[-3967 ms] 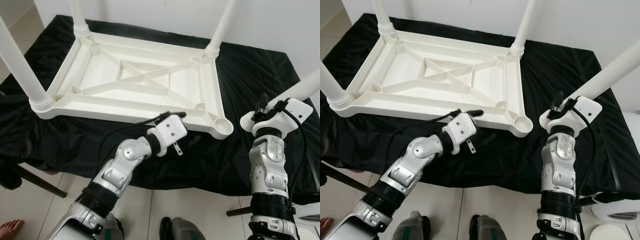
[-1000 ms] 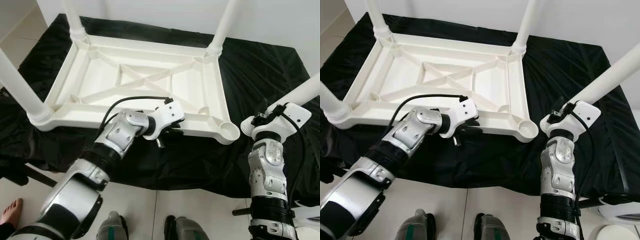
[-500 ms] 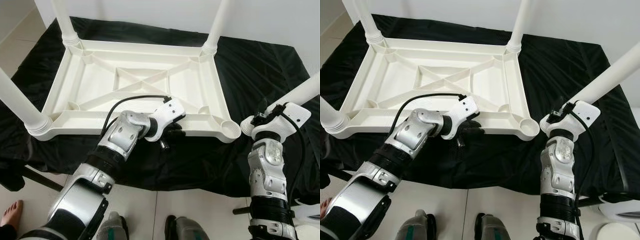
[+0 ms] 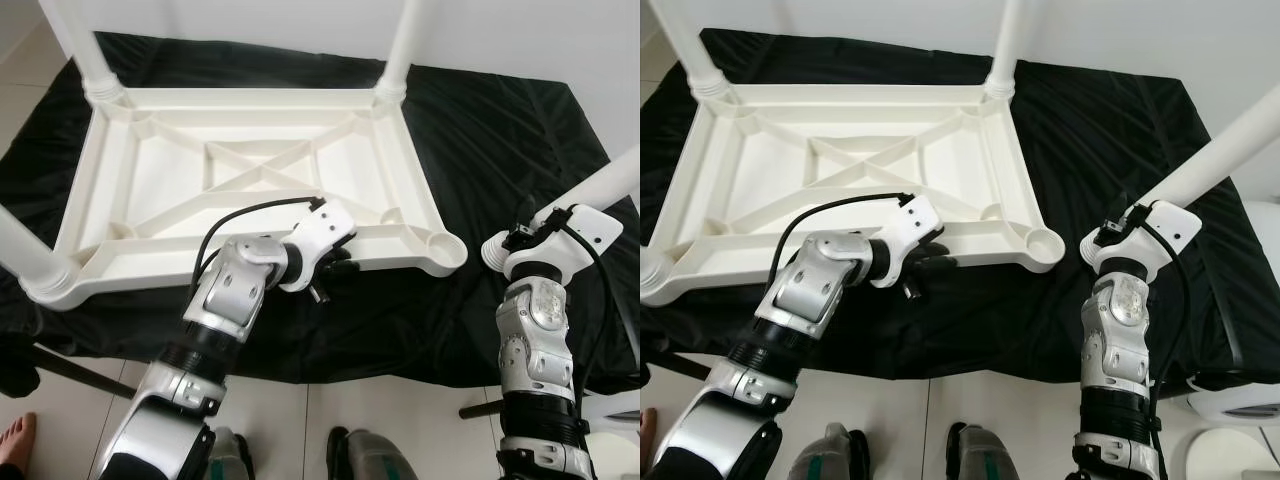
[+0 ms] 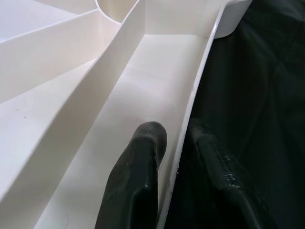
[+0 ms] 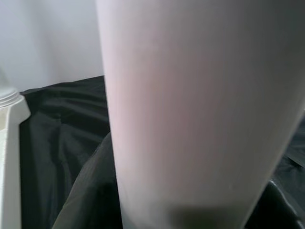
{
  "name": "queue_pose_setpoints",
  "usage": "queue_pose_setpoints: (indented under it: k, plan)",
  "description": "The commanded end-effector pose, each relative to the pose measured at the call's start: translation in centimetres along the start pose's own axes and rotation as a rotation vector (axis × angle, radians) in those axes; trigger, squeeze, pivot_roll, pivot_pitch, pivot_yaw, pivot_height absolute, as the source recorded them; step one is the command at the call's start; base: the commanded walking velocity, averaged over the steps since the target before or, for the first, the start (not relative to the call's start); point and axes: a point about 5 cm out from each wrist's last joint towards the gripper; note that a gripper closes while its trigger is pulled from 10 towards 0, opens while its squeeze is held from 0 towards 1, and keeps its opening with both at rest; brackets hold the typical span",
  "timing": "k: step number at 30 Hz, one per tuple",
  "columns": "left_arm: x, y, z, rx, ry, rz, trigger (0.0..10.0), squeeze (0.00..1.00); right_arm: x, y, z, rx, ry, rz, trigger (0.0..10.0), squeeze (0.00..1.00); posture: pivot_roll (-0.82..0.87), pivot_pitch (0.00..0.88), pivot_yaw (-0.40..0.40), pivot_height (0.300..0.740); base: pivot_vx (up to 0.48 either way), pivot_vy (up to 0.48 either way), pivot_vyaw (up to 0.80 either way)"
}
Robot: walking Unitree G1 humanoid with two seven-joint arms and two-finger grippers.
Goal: Building children table
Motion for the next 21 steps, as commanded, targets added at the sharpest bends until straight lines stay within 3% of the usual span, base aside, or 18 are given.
queue_pose_setpoints:
  k: [1,6,9,13,17,18,21]
  plan:
    - [-2.4,-3.3,-2.6,0.63,-0.081,-0.073,0.0,0.0,0.1,0.3,0.2,-0.001,0.01,-0.015,10.0,0.0,0.03,0.122,-0.044,0.74,0.0,0.0,0.0]
    - [-2.4,-3.4,-3.3,0.669,-0.076,-0.083,0.0,0.0,0.2,0.3,0.2,0.001,0.012,-0.015,10.0,0.0,0.03,0.121,-0.044,0.74,0.0,0.0,0.0]
    - [-2.7,-2.7,-3.9,0.7,-0.081,-0.085,0.0,0.0,0.3,0.2,0.4,0.006,0.016,-0.013,10.0,0.0,0.04,0.112,-0.05,0.74,0.0,0.0,0.0]
    - [-2.7,-2.4,-4.0,0.701,-0.074,-0.094,0.0,0.0,0.3,0.1,0.5,0.008,0.016,-0.012,10.0,0.0,0.04,0.112,-0.05,0.74,0.0,0.0,0.0]
    - [-1.6,-0.6,-2.9,0.623,-0.018,-0.089,0.0,0.0,0.3,-0.3,0.8,0.026,0.018,-0.008,10.0,0.0,0.04,0.106,-0.056,0.74,0.0,0.0,0.0]
    - [-1.0,0.4,-2.1,0.567,0.009,-0.075,2.7,0.0,0.3,-0.4,1.0,0.033,0.02,-0.008,10.0,0.0,0.04,0.104,-0.056,0.74,0.0,0.0,0.0]
    - [-0.6,1.1,-1.7,0.531,0.024,-0.067,2.7,0.0,0.4,-0.5,1.1,0.038,0.022,-0.008,10.0,0.0,0.04,0.104,-0.057,0.74,0.0,0.0,0.0]
Point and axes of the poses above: a point about 5 cm out from each wrist's last joint towards the gripper, its own z axis pointing out of the wrist towards the gripper, its own x axis along the axis of the wrist's last joint, y = z × x, and after that the axes turned 2 degrees about z, right-handed
